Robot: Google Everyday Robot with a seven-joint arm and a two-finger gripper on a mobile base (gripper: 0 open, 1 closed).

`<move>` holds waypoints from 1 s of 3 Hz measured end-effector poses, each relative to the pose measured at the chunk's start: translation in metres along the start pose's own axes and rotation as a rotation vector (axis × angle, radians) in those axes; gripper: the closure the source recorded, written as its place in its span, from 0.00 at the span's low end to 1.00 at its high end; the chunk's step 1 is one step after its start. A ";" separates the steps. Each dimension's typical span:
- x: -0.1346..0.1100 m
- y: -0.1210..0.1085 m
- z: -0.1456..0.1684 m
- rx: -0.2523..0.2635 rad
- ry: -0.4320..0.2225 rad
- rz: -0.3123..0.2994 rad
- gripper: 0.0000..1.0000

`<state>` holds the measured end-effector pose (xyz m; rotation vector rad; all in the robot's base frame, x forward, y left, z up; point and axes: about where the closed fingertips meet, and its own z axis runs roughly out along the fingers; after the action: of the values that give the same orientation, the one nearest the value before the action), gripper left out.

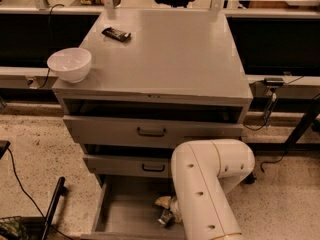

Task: Pick redbull can from bottom drawer and place on counter

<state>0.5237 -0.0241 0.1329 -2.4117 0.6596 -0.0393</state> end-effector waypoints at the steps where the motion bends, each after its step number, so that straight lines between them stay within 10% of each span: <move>1: 0.000 0.000 0.000 0.000 0.000 0.000 0.49; 3: 0.001 0.005 0.005 -0.038 -0.008 0.004 0.95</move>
Offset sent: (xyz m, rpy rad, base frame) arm 0.0024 -0.0050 -0.0111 -0.0471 0.0392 0.0040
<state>0.5233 -0.0251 0.1263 -2.4462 0.6672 -0.0160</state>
